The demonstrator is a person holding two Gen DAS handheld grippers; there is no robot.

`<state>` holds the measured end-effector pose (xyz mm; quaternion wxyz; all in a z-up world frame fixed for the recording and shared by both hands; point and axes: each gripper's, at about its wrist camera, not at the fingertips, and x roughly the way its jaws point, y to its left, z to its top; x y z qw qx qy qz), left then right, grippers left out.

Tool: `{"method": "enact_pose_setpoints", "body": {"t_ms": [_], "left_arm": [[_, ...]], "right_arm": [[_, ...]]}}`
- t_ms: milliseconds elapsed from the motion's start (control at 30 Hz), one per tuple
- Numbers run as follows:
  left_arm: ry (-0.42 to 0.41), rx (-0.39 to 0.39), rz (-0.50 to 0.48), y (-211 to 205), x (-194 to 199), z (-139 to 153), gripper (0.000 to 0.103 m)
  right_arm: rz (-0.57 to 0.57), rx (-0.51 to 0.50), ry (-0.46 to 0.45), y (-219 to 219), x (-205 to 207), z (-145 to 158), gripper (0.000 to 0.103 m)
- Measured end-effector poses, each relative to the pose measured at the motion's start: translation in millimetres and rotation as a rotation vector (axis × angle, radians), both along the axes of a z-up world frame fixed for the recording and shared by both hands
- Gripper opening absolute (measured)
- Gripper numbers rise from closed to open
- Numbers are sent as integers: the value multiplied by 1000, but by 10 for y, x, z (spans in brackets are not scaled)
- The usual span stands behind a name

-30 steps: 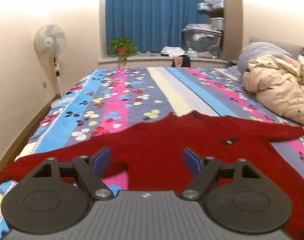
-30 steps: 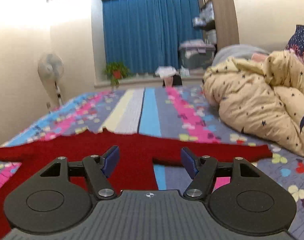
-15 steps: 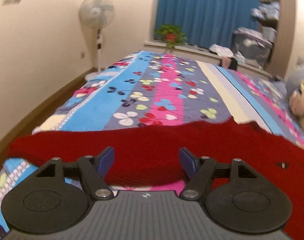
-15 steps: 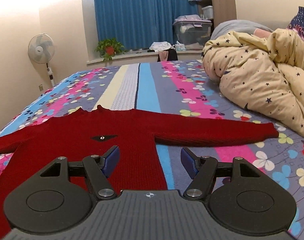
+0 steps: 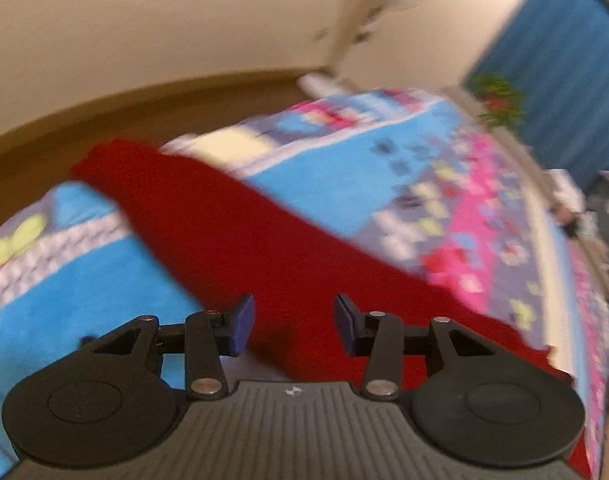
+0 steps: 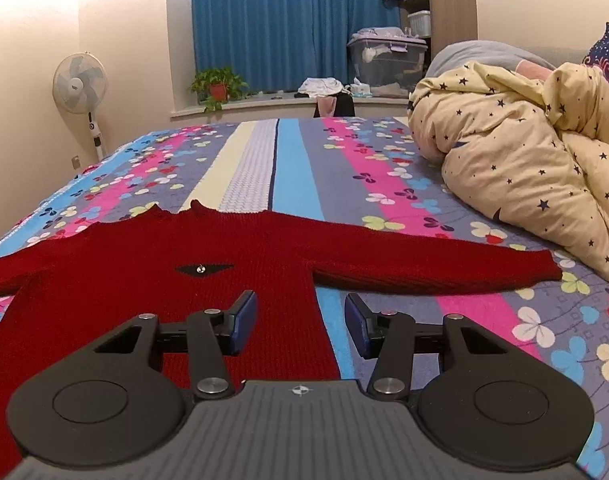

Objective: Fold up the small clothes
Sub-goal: 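Move the open left gripper to the sleeve cuff nearest it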

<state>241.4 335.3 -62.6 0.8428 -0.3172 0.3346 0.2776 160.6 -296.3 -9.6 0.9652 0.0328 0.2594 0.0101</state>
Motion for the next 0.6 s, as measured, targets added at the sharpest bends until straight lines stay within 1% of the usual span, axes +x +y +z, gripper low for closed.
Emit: {"method": "enact_pose_setpoints", "body": {"t_ms": [33, 67, 133, 200, 333, 433, 500, 600], "left_arm": [[40, -6, 20, 62, 13, -57, 49], [61, -12, 30, 102, 25, -92, 50], [79, -29, 42, 161, 36, -146, 57], [82, -36, 45, 197, 49, -189, 59], [88, -17, 40, 173, 90, -195, 64], [91, -11, 48, 161, 88, -192, 65], [95, -5, 56, 115, 157, -219, 65], [109, 21, 96, 117, 171, -208, 65]], "right_arm": [[-1, 1, 4, -4, 8, -6, 50], [-1, 2, 7, -7, 17, -12, 50], [-6, 3, 14, -13, 40, -26, 50], [-10, 4, 22, -6, 69, -38, 50], [-3, -1, 31, 18, 105, -61, 50], [7, -7, 36, 32, 121, -78, 50], [7, -6, 38, 24, 135, -85, 51], [5, -2, 41, 18, 146, -92, 50]]}}
